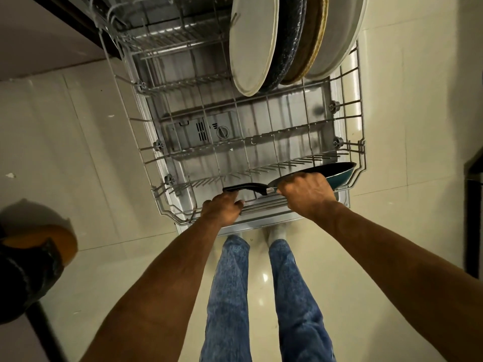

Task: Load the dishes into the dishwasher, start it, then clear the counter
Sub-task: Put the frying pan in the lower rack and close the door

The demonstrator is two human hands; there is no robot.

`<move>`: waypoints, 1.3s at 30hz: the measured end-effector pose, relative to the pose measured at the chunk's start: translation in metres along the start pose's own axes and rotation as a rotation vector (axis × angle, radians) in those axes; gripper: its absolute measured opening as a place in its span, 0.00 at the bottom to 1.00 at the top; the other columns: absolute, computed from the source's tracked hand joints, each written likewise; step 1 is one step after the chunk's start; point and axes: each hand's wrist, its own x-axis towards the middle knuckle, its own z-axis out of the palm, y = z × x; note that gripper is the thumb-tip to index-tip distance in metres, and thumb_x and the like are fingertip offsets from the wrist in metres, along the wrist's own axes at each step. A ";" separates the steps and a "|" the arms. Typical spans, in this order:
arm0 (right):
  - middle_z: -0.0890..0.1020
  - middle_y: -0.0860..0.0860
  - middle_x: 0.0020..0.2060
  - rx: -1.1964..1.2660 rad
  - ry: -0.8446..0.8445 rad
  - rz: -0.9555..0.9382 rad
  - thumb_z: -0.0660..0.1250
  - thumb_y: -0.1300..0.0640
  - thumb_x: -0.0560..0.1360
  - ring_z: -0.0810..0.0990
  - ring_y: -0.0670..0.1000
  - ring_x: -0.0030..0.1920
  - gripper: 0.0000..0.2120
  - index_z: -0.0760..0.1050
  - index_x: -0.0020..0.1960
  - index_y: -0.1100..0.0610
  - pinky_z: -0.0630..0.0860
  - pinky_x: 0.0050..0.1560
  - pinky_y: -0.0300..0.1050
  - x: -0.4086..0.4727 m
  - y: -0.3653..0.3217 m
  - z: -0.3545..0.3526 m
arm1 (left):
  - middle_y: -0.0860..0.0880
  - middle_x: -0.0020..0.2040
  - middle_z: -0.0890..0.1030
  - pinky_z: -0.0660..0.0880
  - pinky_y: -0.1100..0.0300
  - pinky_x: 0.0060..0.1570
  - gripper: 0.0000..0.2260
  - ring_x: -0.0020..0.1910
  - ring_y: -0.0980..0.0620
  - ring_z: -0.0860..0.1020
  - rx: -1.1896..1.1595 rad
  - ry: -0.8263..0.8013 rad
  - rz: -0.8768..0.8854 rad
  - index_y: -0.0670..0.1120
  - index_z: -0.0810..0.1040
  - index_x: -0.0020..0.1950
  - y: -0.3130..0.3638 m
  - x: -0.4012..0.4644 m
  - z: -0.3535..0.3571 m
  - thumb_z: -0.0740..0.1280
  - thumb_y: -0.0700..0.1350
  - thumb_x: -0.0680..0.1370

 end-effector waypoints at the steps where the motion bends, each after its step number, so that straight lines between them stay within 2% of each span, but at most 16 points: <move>1: 0.80 0.54 0.55 -0.003 0.002 -0.003 0.61 0.55 0.80 0.79 0.55 0.53 0.16 0.70 0.67 0.54 0.73 0.48 0.48 0.001 0.000 -0.001 | 0.49 0.77 0.62 0.61 0.49 0.71 0.22 0.74 0.47 0.64 0.000 -0.008 0.003 0.51 0.59 0.77 0.000 0.001 0.000 0.53 0.55 0.84; 4: 0.81 0.54 0.52 -0.008 0.005 -0.019 0.60 0.56 0.81 0.79 0.54 0.50 0.16 0.70 0.68 0.54 0.71 0.45 0.46 0.001 0.002 -0.003 | 0.50 0.78 0.61 0.61 0.49 0.71 0.22 0.74 0.47 0.63 -0.014 -0.014 0.008 0.51 0.59 0.78 -0.001 0.001 -0.001 0.52 0.55 0.84; 11: 0.81 0.54 0.51 -0.013 -0.001 -0.003 0.60 0.56 0.81 0.80 0.54 0.50 0.13 0.71 0.66 0.55 0.74 0.47 0.48 -0.001 0.000 -0.003 | 0.49 0.77 0.62 0.61 0.52 0.71 0.21 0.73 0.47 0.65 0.012 0.015 0.000 0.51 0.61 0.77 0.004 -0.007 -0.004 0.52 0.53 0.84; 13: 0.80 0.55 0.53 -0.005 0.008 -0.005 0.61 0.57 0.81 0.79 0.55 0.52 0.14 0.71 0.66 0.56 0.75 0.50 0.49 0.001 -0.001 -0.001 | 0.48 0.76 0.64 0.62 0.52 0.70 0.20 0.73 0.45 0.66 -0.005 0.021 -0.015 0.51 0.62 0.77 0.007 -0.010 -0.006 0.52 0.53 0.84; 15: 0.78 0.55 0.58 0.026 0.040 -0.002 0.62 0.56 0.79 0.76 0.56 0.58 0.16 0.70 0.66 0.56 0.74 0.56 0.52 0.001 -0.001 0.004 | 0.46 0.76 0.66 0.63 0.53 0.70 0.20 0.72 0.44 0.67 -0.042 0.037 -0.037 0.51 0.62 0.76 0.010 -0.014 -0.008 0.53 0.53 0.84; 17: 0.75 0.54 0.61 0.047 0.104 0.002 0.63 0.55 0.77 0.73 0.56 0.62 0.18 0.71 0.67 0.55 0.70 0.61 0.54 -0.003 -0.002 0.010 | 0.45 0.75 0.67 0.63 0.54 0.69 0.21 0.72 0.44 0.67 -0.090 0.051 -0.060 0.51 0.64 0.76 0.012 -0.018 -0.008 0.54 0.53 0.84; 22: 0.78 0.56 0.56 0.176 0.384 0.036 0.72 0.56 0.71 0.77 0.58 0.59 0.18 0.77 0.60 0.55 0.71 0.62 0.60 -0.026 -0.010 0.018 | 0.45 0.74 0.68 0.64 0.54 0.69 0.21 0.71 0.44 0.68 -0.273 0.079 -0.113 0.49 0.67 0.75 0.019 -0.029 -0.009 0.56 0.54 0.83; 26: 0.79 0.56 0.55 0.358 0.531 0.132 0.71 0.60 0.71 0.77 0.58 0.56 0.17 0.77 0.59 0.56 0.72 0.59 0.57 -0.051 -0.012 0.023 | 0.45 0.74 0.67 0.63 0.58 0.68 0.22 0.72 0.46 0.67 -0.529 0.109 -0.171 0.46 0.68 0.74 0.032 -0.046 -0.010 0.60 0.52 0.82; 29: 0.77 0.55 0.53 0.582 0.534 0.355 0.68 0.59 0.75 0.75 0.56 0.54 0.11 0.77 0.57 0.57 0.74 0.54 0.53 -0.065 -0.016 0.024 | 0.45 0.73 0.69 0.65 0.57 0.67 0.22 0.70 0.45 0.69 -0.722 0.179 -0.273 0.45 0.70 0.73 0.044 -0.059 -0.012 0.61 0.51 0.81; 32: 0.78 0.53 0.49 0.997 0.497 0.682 0.64 0.56 0.79 0.77 0.55 0.52 0.05 0.76 0.52 0.57 0.73 0.51 0.49 -0.070 -0.018 0.018 | 0.43 0.70 0.73 0.69 0.57 0.61 0.21 0.66 0.43 0.73 -0.999 0.287 -0.429 0.42 0.72 0.71 0.057 -0.072 -0.014 0.63 0.49 0.80; 34: 0.79 0.55 0.51 1.391 0.402 0.936 0.61 0.53 0.81 0.77 0.56 0.54 0.11 0.76 0.56 0.59 0.72 0.56 0.48 -0.068 -0.018 0.017 | 0.42 0.69 0.73 0.69 0.56 0.56 0.22 0.65 0.42 0.73 -1.229 0.333 -0.556 0.40 0.70 0.71 0.066 -0.077 -0.014 0.63 0.49 0.80; 35: 0.80 0.56 0.53 1.570 0.346 1.053 0.59 0.50 0.82 0.77 0.56 0.56 0.16 0.75 0.60 0.60 0.72 0.59 0.50 -0.066 -0.018 0.018 | 0.42 0.70 0.72 0.68 0.55 0.57 0.22 0.66 0.41 0.71 -1.353 0.318 -0.620 0.40 0.68 0.72 0.072 -0.080 -0.015 0.62 0.50 0.81; 37: 0.78 0.58 0.56 1.850 0.206 1.239 0.55 0.44 0.82 0.76 0.58 0.59 0.24 0.71 0.67 0.62 0.72 0.63 0.54 -0.060 -0.019 0.021 | 0.43 0.72 0.68 0.65 0.50 0.66 0.25 0.70 0.41 0.68 -1.577 0.252 -0.700 0.43 0.65 0.74 0.081 -0.081 -0.015 0.60 0.55 0.81; 39: 0.74 0.58 0.64 2.109 0.101 1.274 0.51 0.40 0.82 0.74 0.59 0.65 0.30 0.64 0.73 0.61 0.71 0.65 0.55 -0.053 -0.024 0.022 | 0.44 0.74 0.66 0.63 0.48 0.69 0.28 0.71 0.42 0.67 -1.775 0.192 -0.696 0.46 0.63 0.76 0.084 -0.075 -0.012 0.59 0.60 0.80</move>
